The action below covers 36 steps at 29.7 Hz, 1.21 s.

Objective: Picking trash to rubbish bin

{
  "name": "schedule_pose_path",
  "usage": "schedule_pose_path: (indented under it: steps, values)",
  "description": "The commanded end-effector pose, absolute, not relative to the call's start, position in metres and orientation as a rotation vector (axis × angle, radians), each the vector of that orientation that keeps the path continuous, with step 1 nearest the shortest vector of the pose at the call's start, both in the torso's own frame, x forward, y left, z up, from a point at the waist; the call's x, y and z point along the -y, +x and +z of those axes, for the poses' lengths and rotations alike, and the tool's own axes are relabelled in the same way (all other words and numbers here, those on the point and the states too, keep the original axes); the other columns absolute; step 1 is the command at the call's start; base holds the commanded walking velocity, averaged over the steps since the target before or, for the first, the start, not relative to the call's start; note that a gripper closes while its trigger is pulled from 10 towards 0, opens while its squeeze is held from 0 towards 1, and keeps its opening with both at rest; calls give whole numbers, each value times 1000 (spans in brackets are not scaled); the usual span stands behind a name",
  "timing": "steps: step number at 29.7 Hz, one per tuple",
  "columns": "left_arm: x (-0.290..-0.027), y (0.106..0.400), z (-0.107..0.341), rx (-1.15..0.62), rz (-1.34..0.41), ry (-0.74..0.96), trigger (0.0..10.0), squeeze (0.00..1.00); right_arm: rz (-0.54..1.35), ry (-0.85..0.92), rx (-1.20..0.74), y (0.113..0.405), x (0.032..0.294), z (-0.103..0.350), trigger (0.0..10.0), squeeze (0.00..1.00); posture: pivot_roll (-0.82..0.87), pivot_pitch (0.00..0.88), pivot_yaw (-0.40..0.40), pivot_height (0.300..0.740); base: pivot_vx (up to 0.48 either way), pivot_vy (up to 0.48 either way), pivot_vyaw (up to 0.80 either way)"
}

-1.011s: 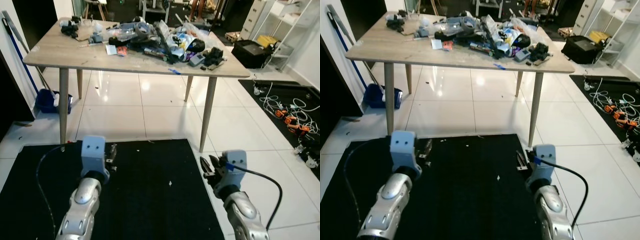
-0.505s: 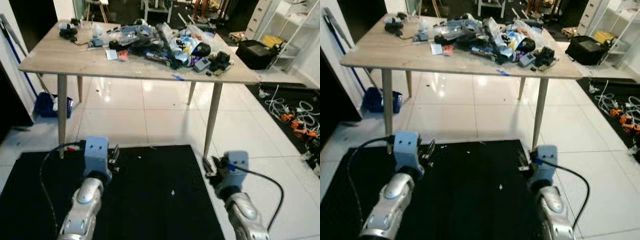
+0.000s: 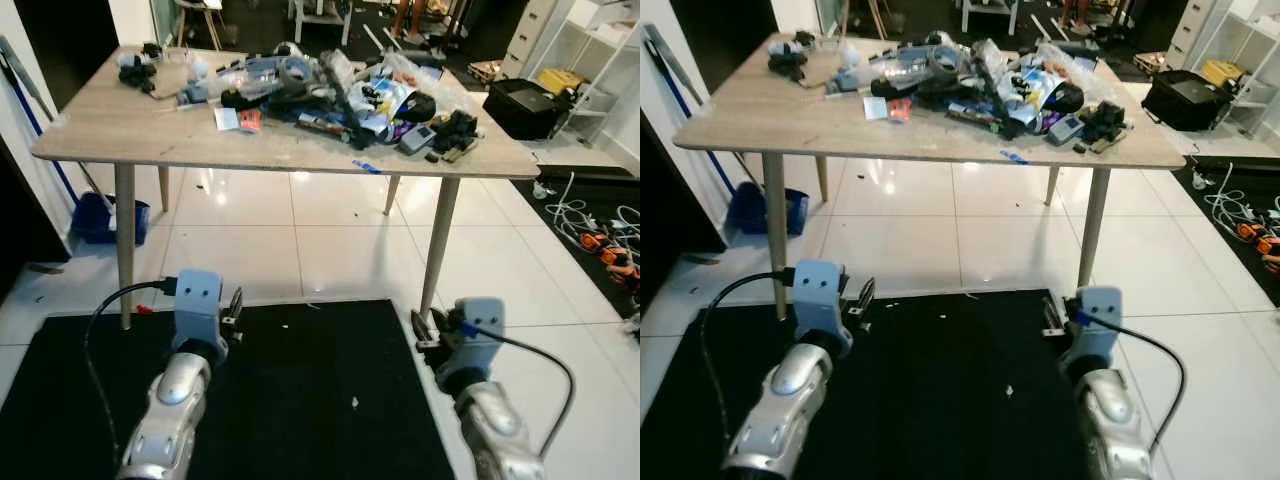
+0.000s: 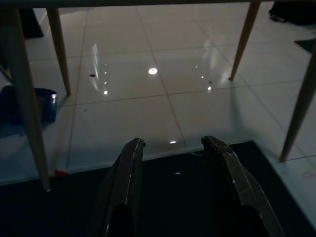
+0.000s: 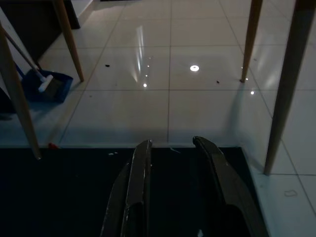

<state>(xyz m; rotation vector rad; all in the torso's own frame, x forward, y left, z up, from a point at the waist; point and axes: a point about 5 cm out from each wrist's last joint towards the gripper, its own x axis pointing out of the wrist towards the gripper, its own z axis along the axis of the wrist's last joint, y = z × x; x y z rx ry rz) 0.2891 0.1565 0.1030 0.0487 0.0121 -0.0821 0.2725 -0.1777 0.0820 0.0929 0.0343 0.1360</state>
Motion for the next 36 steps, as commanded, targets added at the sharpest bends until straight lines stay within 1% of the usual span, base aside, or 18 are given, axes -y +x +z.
schedule_pose_path:
  steps: [1, 10, 16, 27, 36]
  values:
    - [-154, 288, 102, -22, -90, 50, 10000, 0, 112, 81, -39, 271, 185, 81, 10000, 0, -29, 117, -70, 740, 300, 0, 0]
    - [-154, 289, 103, -17, -87, 43, 10000, 0, 105, 74, -22, 272, 188, 86, 10000, 0, -36, 114, -73, 740, 298, 0, 0]
    - [-155, 290, 106, -10, -84, 39, 10000, 0, 101, 49, 41, 276, 190, 96, 10000, 0, -41, 108, -78, 740, 298, 0, 0]
    - [-164, 295, 119, 33, -58, 37, 10000, 0, 146, -19, 101, 279, 184, 112, 10000, 0, -43, 106, -81, 740, 297, 0, 0]
    - [-171, 300, 131, 74, -36, 44, 10000, 0, 137, -39, 167, 289, 190, 131, 10000, 0, -44, 104, -83, 740, 297, 0, 0]
